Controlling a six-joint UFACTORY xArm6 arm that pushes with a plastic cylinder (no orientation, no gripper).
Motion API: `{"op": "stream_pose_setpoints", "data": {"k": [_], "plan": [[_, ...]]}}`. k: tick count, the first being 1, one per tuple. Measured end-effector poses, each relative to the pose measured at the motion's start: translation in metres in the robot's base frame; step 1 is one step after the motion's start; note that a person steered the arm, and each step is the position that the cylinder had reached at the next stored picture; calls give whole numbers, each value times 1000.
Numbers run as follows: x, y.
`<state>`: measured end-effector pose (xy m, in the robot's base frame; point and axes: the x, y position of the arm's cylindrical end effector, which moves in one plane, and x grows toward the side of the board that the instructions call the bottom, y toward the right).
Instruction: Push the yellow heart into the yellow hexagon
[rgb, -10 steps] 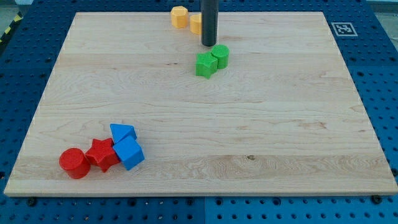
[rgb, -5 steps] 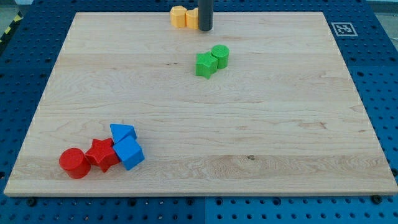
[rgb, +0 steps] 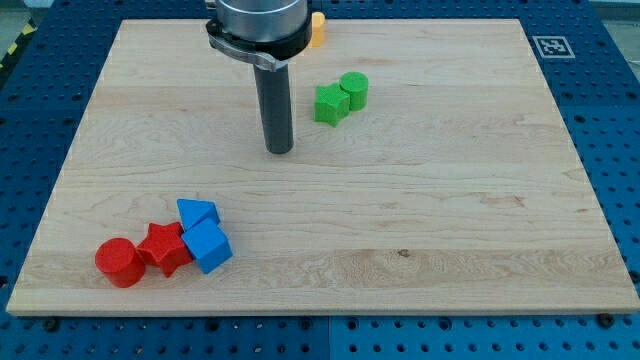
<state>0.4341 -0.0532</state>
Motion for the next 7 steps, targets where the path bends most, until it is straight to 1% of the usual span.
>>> {"op": "stream_pose_setpoints", "data": {"k": [1,2,3,4,5,6,7], "plan": [[0,0],[2,-24],[23,-71],[55,-128],[67,-139],[95,-139],[111,-137]]}}
